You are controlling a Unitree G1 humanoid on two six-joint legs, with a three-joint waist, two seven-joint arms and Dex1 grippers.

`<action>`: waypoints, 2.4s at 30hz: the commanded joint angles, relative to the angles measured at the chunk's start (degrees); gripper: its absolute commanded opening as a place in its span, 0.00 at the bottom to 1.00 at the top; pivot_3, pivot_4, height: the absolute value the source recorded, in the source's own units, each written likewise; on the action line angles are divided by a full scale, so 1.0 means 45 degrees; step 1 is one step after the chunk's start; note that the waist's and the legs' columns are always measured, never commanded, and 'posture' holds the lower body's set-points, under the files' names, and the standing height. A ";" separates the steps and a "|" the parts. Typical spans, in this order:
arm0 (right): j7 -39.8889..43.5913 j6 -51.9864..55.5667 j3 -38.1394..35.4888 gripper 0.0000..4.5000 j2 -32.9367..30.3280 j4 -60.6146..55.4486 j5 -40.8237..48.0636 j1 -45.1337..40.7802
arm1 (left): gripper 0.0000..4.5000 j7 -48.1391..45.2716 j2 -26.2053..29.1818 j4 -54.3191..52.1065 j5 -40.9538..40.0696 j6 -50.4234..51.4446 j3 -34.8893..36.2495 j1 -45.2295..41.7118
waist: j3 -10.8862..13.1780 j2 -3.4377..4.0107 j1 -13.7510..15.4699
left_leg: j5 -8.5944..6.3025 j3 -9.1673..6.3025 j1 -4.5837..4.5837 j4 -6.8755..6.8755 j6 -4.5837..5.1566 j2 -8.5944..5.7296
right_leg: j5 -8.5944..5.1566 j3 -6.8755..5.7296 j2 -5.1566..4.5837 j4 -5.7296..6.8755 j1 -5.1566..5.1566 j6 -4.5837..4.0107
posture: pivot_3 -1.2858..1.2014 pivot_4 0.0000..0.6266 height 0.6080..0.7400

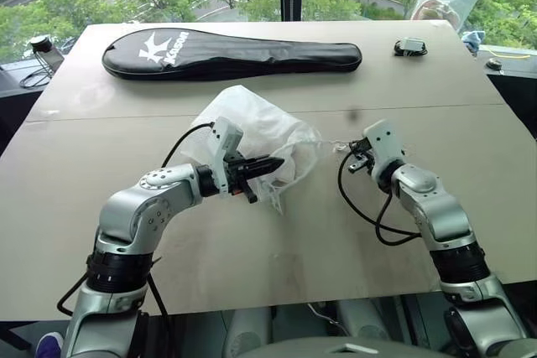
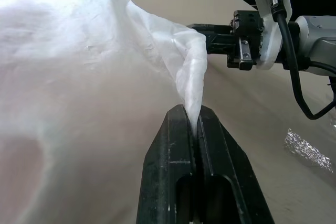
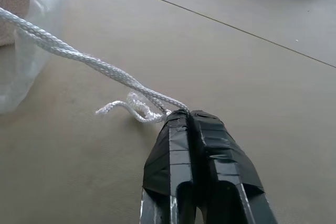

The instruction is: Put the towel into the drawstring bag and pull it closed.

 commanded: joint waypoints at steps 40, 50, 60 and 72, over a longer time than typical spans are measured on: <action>-0.1882 -0.5350 0.0116 0.66 0.3243 0.3779 -0.1649 -0.0621 | 0.00 0.0276 -0.0155 -0.1044 0.0002 -0.0302 0.0172 0.0393 | -0.0001 0.0000 -0.0022 | 0.0001 0.0002 0.0004 0.0001 -0.0002 -0.0001 | 0.0003 0.0003 -0.0005 0.0009 0.0001 -0.0002 | 0.52 0.24 1.00; -0.2096 -0.7891 -0.1199 0.66 0.4512 0.6198 -0.0468 -0.1270 | 0.00 0.0055 0.0053 -0.1060 0.0011 -0.0534 0.0393 0.0832 | -0.0002 0.0000 -0.0043 | 0.0001 0.0005 0.0012 0.0001 -0.0002 0.0000 | 0.0004 0.0010 -0.0004 0.0018 0.0001 -0.0004 | 0.52 0.24 1.00; -0.3376 -0.8243 -0.2410 0.55 0.4470 0.5665 -0.0257 -0.1067 | 0.00 -0.0137 -0.0010 -0.0730 0.0294 -0.1086 0.0270 0.1122 | -0.0002 0.0002 -0.0013 | 0.0001 0.0006 0.0011 0.0001 -0.0003 -0.0002 | 0.0005 0.0009 -0.0010 0.0020 0.0001 -0.0004 | 0.52 0.24 1.00; -0.3181 -0.7814 -0.2026 0.02 0.3942 0.3900 -0.0630 -0.0156 | 0.00 -0.0359 -0.0089 -0.0440 0.0569 -0.1473 0.0098 0.1081 | -0.0003 0.0003 -0.0024 | 0.0001 0.0010 0.0012 0.0000 -0.0002 -0.0002 | 0.0004 0.0014 -0.0009 0.0022 0.0001 -0.0004 | 0.52 0.24 1.00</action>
